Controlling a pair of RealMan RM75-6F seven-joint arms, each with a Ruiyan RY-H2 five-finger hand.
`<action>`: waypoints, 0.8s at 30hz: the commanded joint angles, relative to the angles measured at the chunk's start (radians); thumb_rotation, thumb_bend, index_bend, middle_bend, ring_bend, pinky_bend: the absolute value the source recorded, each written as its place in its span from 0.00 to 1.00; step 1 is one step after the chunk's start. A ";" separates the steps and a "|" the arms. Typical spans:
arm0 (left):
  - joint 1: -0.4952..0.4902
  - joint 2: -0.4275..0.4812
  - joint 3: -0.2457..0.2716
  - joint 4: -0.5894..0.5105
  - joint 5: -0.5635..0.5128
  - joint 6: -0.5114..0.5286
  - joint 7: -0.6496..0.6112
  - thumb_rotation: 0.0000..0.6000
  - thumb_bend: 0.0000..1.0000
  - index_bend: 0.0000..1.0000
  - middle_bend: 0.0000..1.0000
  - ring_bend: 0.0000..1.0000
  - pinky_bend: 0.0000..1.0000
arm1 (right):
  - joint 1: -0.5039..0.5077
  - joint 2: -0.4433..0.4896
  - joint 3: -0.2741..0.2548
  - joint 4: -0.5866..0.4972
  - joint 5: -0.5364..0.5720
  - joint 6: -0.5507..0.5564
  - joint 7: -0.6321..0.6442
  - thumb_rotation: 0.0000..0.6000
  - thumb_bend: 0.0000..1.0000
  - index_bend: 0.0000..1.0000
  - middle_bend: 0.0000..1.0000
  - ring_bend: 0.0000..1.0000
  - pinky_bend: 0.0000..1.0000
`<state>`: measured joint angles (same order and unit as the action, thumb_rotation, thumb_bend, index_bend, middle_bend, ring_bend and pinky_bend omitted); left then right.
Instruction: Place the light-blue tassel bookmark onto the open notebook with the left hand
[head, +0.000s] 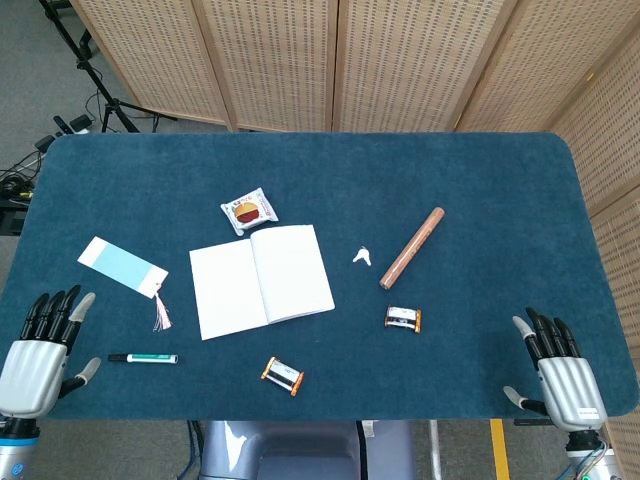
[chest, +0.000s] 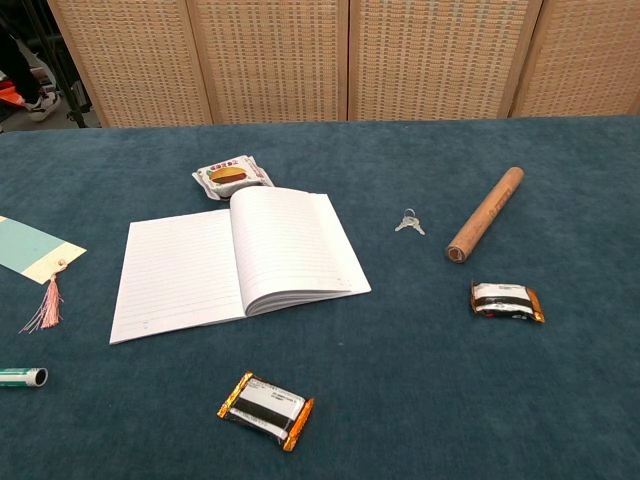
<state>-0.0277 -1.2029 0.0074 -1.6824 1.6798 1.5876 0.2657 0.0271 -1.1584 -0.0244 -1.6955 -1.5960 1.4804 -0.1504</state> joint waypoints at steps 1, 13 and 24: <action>0.000 0.000 -0.001 -0.002 -0.001 0.001 0.002 1.00 0.20 0.00 0.00 0.00 0.00 | 0.002 -0.001 0.001 0.004 0.005 -0.005 0.003 1.00 0.16 0.00 0.00 0.00 0.00; -0.007 0.011 -0.010 -0.003 -0.025 -0.012 -0.008 1.00 0.20 0.00 0.00 0.00 0.00 | 0.015 -0.003 0.005 0.009 0.012 -0.027 0.009 1.00 0.16 0.00 0.00 0.00 0.00; -0.128 0.144 -0.078 -0.006 -0.131 -0.196 -0.085 1.00 0.19 0.07 0.00 0.00 0.00 | 0.020 -0.011 0.009 0.004 0.027 -0.037 -0.014 1.00 0.16 0.00 0.00 0.00 0.00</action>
<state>-0.1225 -1.0913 -0.0499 -1.6855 1.5824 1.4370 0.1976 0.0468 -1.1691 -0.0159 -1.6916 -1.5701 1.4433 -0.1633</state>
